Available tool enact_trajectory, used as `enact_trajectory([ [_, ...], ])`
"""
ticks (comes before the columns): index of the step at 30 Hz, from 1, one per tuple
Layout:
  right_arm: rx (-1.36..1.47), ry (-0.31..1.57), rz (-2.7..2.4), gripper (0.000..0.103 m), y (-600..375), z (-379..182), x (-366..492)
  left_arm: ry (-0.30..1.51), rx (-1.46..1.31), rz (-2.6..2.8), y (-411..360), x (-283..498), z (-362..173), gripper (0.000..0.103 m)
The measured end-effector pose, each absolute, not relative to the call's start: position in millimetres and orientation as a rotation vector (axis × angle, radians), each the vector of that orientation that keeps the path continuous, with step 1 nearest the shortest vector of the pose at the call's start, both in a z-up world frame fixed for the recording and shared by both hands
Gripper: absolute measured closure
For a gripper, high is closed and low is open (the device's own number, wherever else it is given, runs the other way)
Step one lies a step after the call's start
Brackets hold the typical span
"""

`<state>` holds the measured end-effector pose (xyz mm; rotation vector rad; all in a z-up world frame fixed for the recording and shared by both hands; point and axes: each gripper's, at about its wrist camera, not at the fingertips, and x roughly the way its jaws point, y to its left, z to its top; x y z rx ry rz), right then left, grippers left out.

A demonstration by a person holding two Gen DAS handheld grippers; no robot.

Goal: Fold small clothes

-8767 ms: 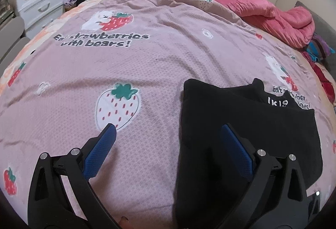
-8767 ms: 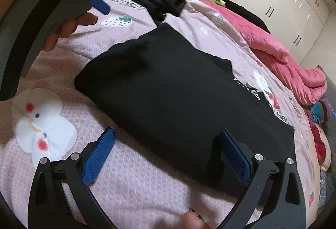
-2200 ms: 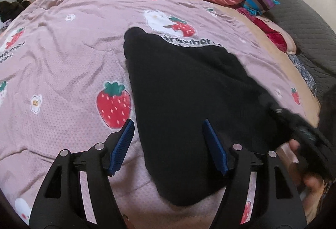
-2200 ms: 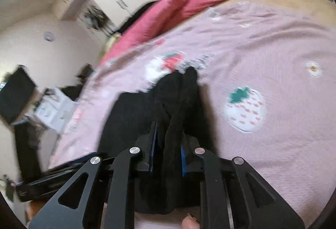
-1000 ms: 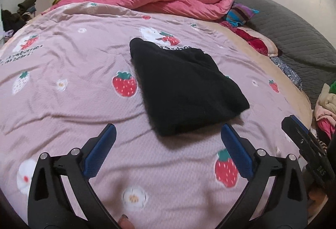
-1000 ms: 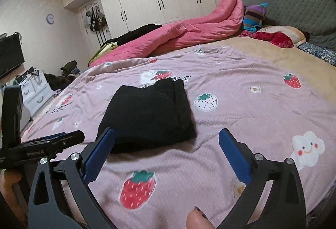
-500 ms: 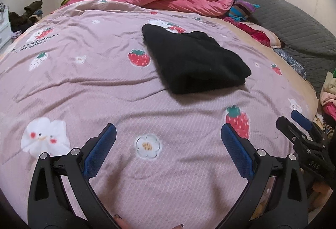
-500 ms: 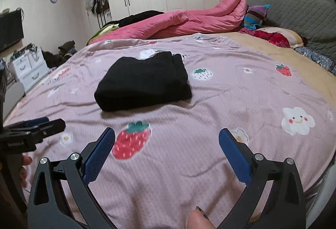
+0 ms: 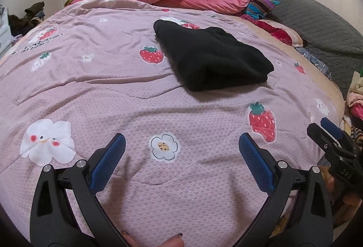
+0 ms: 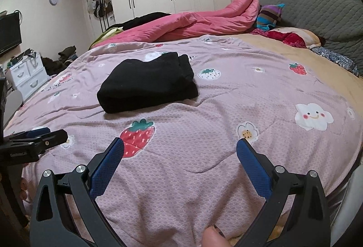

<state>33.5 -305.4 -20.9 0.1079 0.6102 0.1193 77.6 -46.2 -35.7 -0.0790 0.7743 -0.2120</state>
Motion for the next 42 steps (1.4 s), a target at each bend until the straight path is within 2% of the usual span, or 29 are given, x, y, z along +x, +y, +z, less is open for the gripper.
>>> enact_trajectory([
  [42, 0.079, 0.614, 0.071, 0.004, -305.4, -22.2, 35.7, 0.798, -0.071, -0.169, -42.7, 81.1, -34.5, 0.009],
])
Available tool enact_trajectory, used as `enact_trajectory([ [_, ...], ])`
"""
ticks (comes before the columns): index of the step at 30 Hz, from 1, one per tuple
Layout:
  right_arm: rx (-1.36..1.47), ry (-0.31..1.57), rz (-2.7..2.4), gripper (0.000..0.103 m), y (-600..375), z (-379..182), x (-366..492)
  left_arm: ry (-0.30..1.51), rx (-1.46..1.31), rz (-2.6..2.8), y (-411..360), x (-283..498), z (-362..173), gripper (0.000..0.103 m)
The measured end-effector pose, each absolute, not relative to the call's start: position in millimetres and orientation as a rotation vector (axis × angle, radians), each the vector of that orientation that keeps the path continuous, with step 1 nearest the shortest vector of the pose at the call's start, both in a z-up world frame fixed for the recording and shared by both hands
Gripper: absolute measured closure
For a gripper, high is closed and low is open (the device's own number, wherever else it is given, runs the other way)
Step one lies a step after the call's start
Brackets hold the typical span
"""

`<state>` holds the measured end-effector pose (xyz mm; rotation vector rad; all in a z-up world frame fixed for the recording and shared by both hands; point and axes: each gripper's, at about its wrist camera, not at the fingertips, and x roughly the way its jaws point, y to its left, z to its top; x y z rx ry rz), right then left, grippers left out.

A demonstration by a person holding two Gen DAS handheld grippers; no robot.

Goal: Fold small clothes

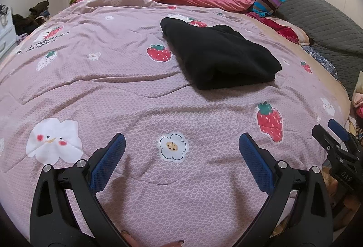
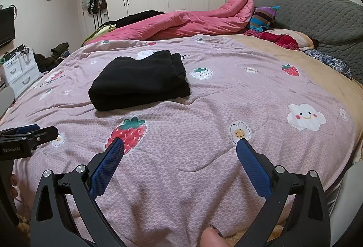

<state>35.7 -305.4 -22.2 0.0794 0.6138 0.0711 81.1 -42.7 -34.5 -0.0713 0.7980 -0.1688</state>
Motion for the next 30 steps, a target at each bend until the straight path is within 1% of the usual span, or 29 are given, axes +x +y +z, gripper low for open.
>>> enact_trajectory([
  [25, 0.064, 0.615, 0.06, 0.004, -303.1, -22.7, 34.6, 0.796, -0.06, -0.164, -42.5, 81.3, -31.8, 0.009],
  [30, 0.096, 0.635, 0.043, 0.004, -310.4, -21.9, 33.1, 0.806, -0.057, -0.172, -42.9, 82.1, -30.6, 0.009],
])
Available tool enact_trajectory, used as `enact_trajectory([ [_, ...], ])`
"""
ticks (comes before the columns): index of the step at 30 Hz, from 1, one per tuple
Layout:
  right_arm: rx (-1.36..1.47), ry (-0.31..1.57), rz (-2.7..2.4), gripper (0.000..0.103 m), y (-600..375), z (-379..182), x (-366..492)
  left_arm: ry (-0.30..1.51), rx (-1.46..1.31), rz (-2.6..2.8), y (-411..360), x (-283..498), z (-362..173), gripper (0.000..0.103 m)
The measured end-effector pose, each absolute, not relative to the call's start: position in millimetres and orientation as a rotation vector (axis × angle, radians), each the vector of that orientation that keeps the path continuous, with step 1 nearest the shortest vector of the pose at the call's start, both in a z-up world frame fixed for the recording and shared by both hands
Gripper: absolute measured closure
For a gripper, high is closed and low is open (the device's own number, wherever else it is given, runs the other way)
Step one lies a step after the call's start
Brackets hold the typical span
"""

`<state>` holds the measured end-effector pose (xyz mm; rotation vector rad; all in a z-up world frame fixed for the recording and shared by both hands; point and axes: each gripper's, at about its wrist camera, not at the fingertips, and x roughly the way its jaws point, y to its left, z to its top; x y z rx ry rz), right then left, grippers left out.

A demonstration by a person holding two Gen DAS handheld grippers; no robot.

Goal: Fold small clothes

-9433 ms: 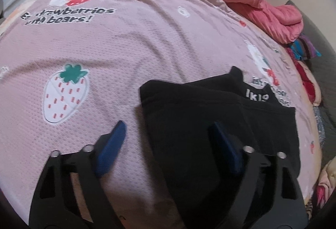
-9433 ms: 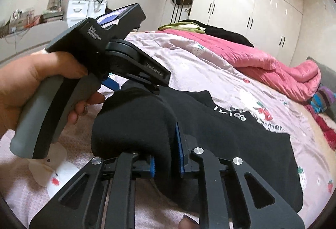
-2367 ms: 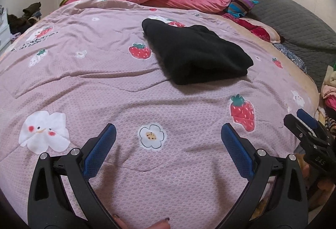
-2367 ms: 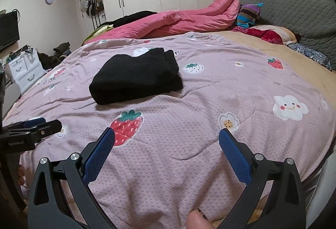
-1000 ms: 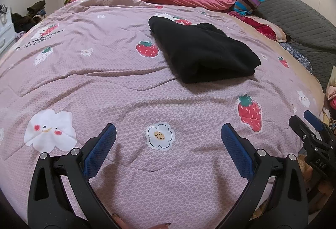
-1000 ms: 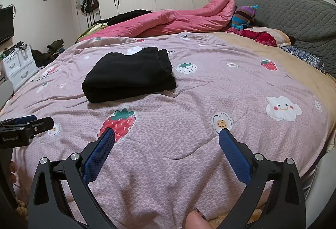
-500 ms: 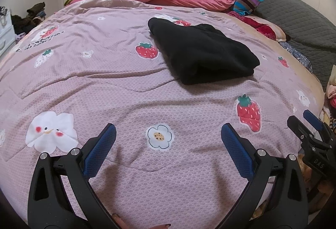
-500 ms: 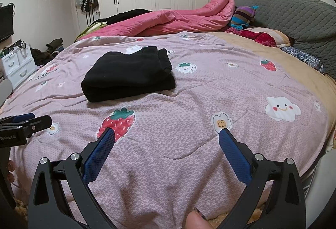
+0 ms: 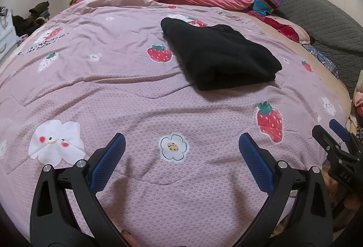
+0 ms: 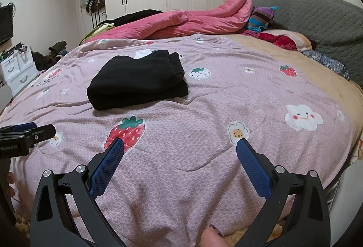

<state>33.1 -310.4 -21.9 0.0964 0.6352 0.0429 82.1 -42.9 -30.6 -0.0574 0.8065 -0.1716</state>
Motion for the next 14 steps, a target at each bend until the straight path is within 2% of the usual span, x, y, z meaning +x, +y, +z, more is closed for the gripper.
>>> enact_trajectory([
  [3, 0.16, 0.648, 0.012, 0.004, -327.6, -20.9, 30.4, 0.801, -0.064, -0.18, -38.2, 81.6, -26.9, 0.009],
  [7, 0.285, 0.649, -0.191, 0.004, -401.7, -12.9, 15.5, 0.805, -0.156, -0.117, 3.0, 89.9, -16.7, 0.009],
  [11, 0.352, 0.655, -0.604, 0.004, -526.0, -15.9, -20.2, 0.814, -0.274, 0.055, 110.9, 104.9, -0.8, 0.009],
  [14, 0.397, 0.762, -0.92, 0.004, -629.9, -42.0, -50.7, 0.793, -0.243, 0.27, 200.4, 109.8, 5.9, 0.009],
])
